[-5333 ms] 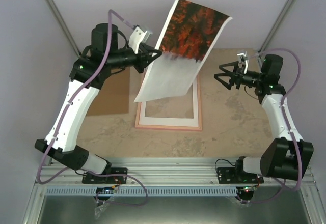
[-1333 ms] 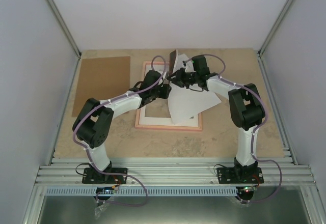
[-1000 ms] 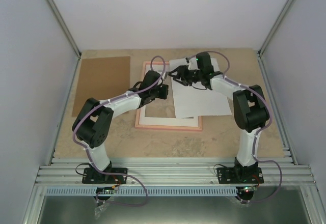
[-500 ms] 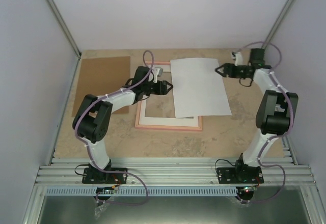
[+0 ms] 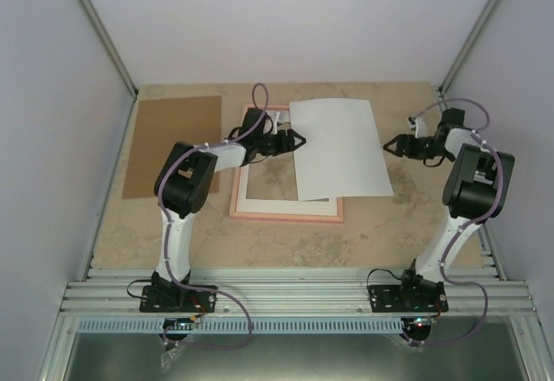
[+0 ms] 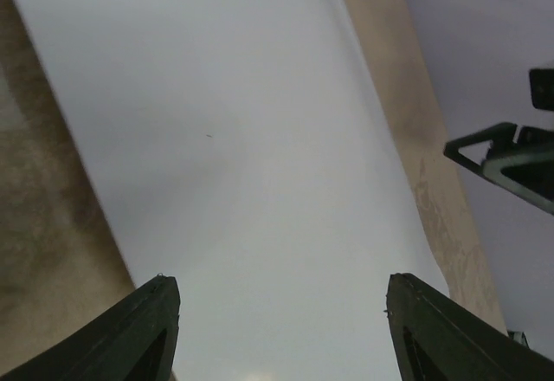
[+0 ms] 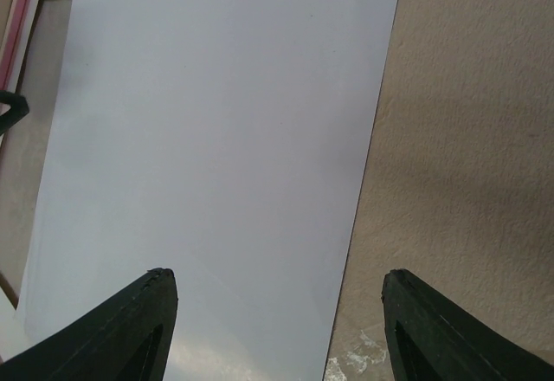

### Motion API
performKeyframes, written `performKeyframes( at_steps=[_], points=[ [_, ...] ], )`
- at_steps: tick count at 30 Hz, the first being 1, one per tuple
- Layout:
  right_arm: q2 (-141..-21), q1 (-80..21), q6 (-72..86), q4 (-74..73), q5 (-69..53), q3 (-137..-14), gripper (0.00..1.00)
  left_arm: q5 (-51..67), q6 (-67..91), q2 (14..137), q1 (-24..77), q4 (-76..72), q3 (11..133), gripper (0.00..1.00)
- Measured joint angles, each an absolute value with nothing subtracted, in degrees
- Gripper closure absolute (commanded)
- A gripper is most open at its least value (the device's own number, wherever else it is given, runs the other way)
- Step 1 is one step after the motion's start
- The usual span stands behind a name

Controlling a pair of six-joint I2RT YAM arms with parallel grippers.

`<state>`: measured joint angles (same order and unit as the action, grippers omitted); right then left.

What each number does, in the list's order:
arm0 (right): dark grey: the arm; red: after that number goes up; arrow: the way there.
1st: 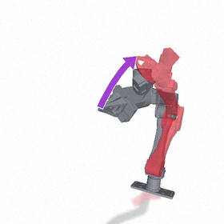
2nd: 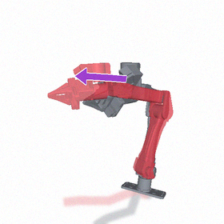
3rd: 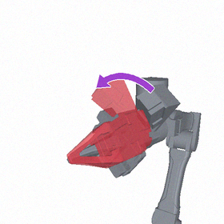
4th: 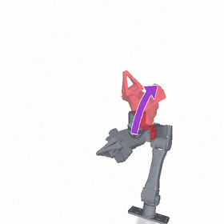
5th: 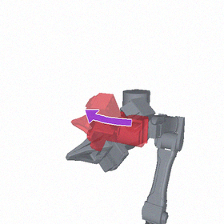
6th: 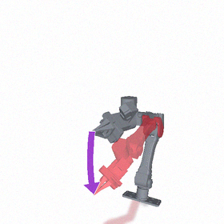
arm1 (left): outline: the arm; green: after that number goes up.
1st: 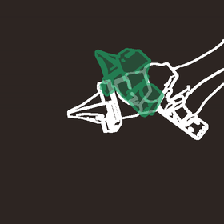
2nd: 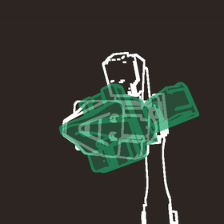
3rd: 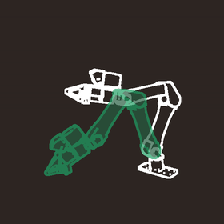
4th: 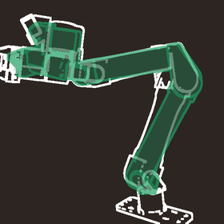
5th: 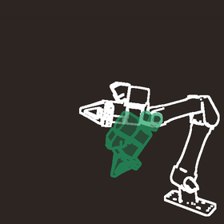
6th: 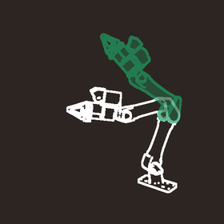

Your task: Put the photo into the frame

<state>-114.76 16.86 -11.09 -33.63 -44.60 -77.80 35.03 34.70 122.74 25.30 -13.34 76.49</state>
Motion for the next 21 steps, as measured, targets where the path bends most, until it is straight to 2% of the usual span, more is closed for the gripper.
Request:
performKeyframes(
  at_steps=[21],
  points=[
    [-115.28, 18.76, -12.84, -34.79, -46.98, -76.77, 0.33, 34.7, 43.07, 135.0, 22.85, -12.99, 89.08, 0.36]
  ],
)
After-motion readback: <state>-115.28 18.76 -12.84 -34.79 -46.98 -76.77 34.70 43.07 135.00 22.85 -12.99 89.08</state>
